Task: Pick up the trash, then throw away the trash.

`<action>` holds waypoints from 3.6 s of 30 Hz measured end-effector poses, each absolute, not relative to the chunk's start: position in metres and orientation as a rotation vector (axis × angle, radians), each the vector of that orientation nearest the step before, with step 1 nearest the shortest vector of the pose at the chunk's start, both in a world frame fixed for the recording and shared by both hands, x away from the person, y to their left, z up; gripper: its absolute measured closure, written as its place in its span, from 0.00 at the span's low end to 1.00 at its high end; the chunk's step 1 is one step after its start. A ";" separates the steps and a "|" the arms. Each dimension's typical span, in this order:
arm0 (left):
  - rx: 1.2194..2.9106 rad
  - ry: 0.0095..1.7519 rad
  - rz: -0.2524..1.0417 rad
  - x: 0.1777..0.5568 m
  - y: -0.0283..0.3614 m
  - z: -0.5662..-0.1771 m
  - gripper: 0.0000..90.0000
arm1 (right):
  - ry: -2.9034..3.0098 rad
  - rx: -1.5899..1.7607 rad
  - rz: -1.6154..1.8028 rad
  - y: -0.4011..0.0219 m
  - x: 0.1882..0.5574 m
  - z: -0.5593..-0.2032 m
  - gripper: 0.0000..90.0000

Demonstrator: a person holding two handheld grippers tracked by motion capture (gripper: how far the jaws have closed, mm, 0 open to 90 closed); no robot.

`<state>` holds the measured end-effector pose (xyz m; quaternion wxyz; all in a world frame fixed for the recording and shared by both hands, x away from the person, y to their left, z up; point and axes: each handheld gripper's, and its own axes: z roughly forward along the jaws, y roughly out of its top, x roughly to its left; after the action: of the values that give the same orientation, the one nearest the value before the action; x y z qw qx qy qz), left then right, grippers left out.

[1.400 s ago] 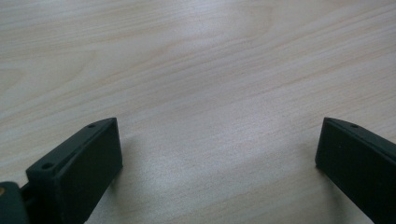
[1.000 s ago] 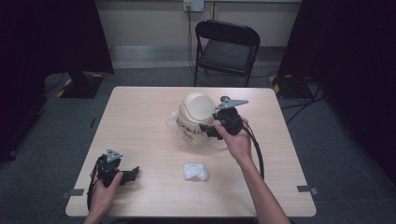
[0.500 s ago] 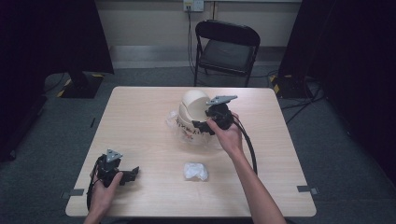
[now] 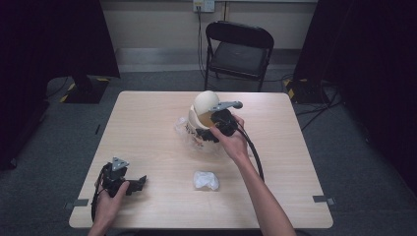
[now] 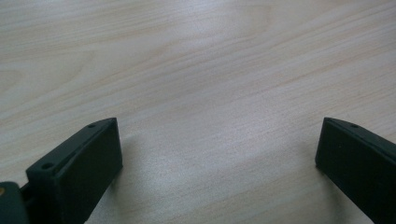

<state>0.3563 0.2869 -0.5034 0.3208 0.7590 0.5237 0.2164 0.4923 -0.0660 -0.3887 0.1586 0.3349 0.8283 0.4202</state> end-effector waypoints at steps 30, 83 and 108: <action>1.995 1.375 0.568 0.356 0.287 -0.503 0.00 | 2.204 0.982 1.315 -0.117 0.421 -0.365 0.16; 1.994 1.375 0.568 0.359 0.287 -0.503 0.00 | 2.585 0.970 1.138 -0.087 0.373 -0.490 0.56; 1.994 1.373 0.564 0.358 0.288 -0.503 0.00 | 2.509 1.006 1.190 -0.091 0.376 -0.478 0.84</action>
<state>0.3583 0.2877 -0.5034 0.3221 0.7594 0.5229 0.2149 0.3757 -0.0905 -0.4780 0.0935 0.3392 0.8457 0.4012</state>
